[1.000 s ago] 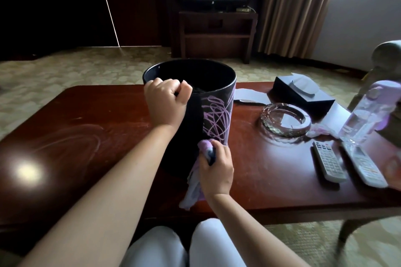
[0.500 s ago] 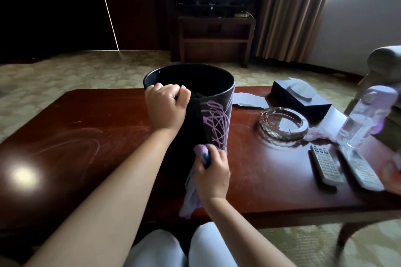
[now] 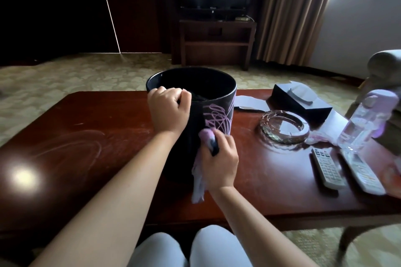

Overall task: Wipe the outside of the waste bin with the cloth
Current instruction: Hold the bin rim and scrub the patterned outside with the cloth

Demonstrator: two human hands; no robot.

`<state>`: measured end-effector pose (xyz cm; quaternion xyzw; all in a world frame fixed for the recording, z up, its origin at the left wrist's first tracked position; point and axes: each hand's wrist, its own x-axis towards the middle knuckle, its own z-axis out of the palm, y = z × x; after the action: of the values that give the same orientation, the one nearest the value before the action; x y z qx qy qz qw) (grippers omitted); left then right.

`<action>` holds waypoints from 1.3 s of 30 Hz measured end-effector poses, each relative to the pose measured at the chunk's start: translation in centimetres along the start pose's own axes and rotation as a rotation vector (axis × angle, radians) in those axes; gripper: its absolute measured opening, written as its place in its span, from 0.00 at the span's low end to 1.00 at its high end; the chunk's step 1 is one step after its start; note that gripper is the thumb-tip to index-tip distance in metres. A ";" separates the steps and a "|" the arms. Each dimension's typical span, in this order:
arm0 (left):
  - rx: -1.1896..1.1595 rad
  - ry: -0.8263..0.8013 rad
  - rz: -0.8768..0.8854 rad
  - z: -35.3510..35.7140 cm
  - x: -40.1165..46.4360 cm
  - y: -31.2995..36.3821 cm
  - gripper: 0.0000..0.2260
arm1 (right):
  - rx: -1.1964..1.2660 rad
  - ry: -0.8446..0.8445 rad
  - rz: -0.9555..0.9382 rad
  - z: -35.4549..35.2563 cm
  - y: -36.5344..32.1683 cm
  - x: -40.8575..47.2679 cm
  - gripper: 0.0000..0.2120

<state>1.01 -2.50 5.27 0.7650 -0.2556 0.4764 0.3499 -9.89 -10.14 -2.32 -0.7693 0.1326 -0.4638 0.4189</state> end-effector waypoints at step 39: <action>-0.154 -0.033 -0.051 -0.6 0.0 0.3 0.20 | -0.133 -0.165 0.069 -0.3 0.8 -1.2 0.14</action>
<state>0.45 -2.23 5.56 0.7500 -0.2776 0.4336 0.4153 -10.63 -10.07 -3.65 -0.8259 0.1545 -0.3742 0.3924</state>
